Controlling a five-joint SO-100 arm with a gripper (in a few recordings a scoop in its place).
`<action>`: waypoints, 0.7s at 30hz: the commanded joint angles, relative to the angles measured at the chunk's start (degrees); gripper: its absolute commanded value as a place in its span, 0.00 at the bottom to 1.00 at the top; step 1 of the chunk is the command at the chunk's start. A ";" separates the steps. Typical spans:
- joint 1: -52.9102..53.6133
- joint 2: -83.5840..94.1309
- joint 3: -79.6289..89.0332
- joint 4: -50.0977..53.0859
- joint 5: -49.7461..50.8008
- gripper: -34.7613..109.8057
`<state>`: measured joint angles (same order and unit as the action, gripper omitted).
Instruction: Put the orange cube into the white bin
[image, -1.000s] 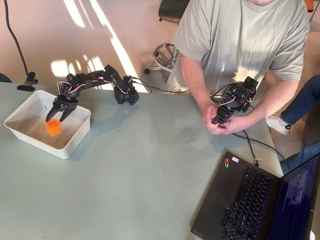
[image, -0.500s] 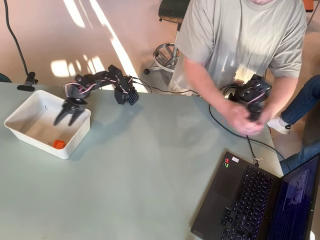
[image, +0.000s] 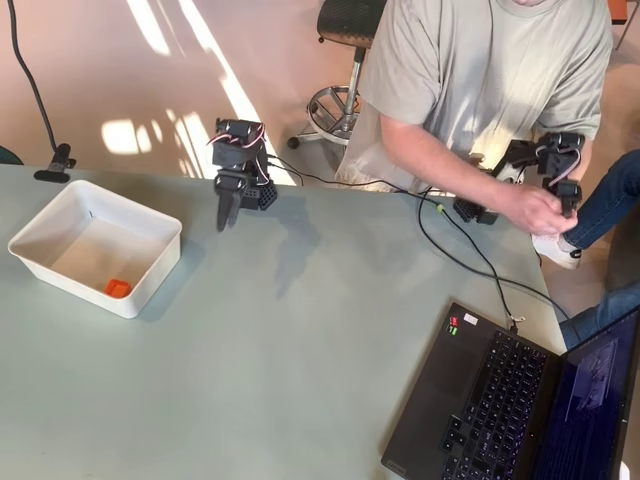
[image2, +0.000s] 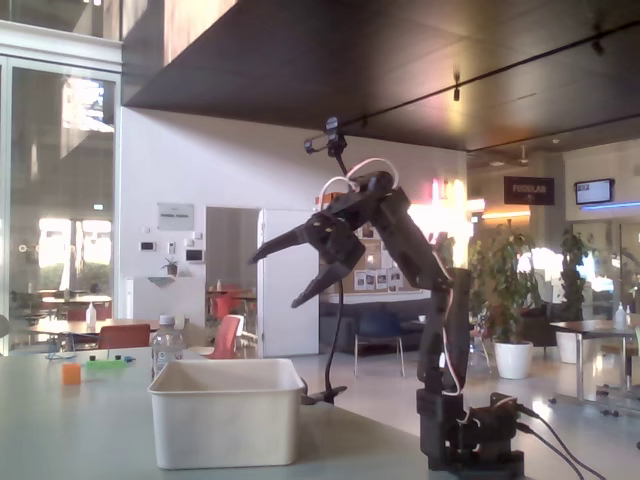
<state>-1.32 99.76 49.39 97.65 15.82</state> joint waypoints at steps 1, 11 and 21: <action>-0.53 8.44 2.02 0.70 -0.35 0.57; -0.53 32.78 39.11 -4.48 -0.18 0.57; -2.11 58.01 86.66 -27.07 0.00 0.57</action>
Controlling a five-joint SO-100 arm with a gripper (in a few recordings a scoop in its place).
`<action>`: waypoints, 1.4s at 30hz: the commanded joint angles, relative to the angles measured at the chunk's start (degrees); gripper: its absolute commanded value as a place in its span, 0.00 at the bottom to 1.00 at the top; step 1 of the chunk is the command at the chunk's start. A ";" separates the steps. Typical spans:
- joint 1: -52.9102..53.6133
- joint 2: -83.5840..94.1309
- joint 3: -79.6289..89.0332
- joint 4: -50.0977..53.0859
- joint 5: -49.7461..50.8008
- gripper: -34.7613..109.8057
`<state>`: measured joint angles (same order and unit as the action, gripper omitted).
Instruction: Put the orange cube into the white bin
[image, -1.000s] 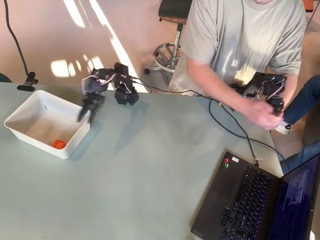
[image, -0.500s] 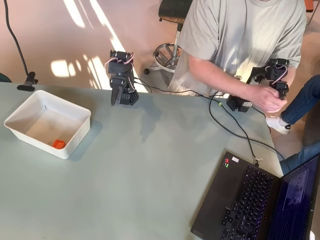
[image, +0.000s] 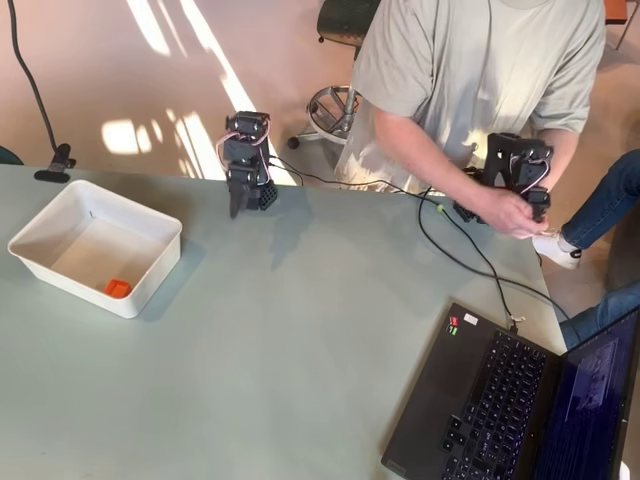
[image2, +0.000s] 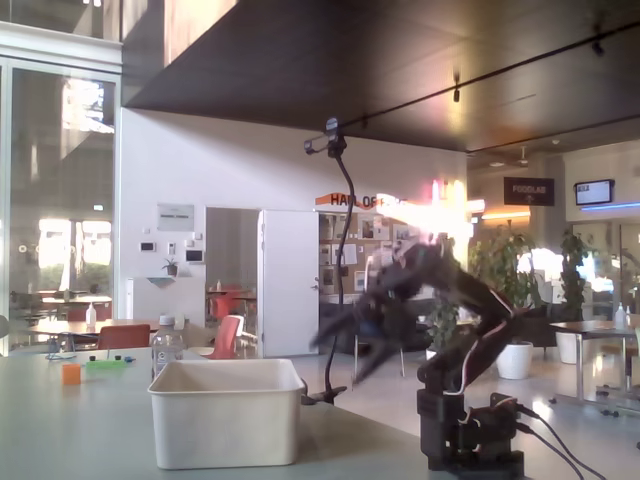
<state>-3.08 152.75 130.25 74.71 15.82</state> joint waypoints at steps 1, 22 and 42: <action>-0.35 5.98 8.09 -5.19 0.00 0.57; 0.53 6.77 21.62 -8.44 -0.09 0.37; -0.35 7.47 30.23 -12.83 -0.44 0.34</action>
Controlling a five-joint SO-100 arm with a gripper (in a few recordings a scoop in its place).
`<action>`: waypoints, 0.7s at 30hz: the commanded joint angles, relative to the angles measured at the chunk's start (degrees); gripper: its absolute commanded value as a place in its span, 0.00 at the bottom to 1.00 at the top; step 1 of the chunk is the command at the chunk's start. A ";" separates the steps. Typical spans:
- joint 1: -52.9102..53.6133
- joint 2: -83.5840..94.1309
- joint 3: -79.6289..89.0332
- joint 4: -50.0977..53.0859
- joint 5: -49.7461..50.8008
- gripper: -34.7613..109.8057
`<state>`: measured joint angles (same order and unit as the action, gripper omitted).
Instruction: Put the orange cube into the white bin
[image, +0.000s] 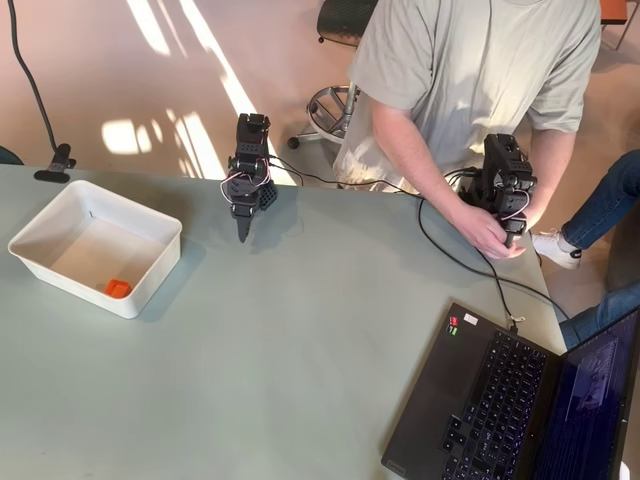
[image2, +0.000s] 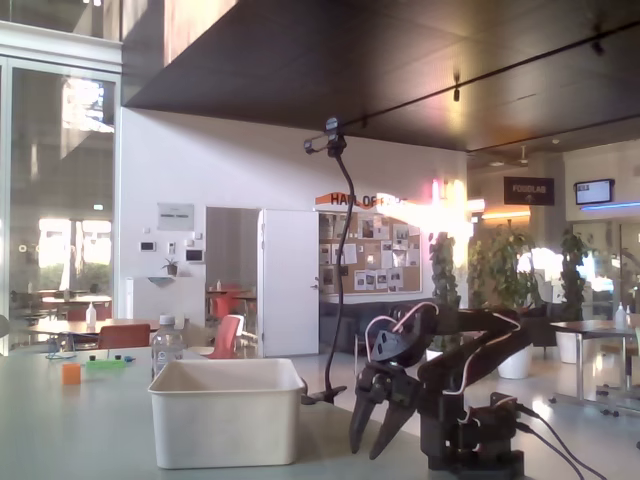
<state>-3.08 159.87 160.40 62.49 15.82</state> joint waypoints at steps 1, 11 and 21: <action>-0.35 0.35 0.09 -0.62 -0.53 0.34; 0.44 0.26 0.18 -0.62 -6.15 0.34; 0.18 0.26 0.18 -0.62 -6.15 0.34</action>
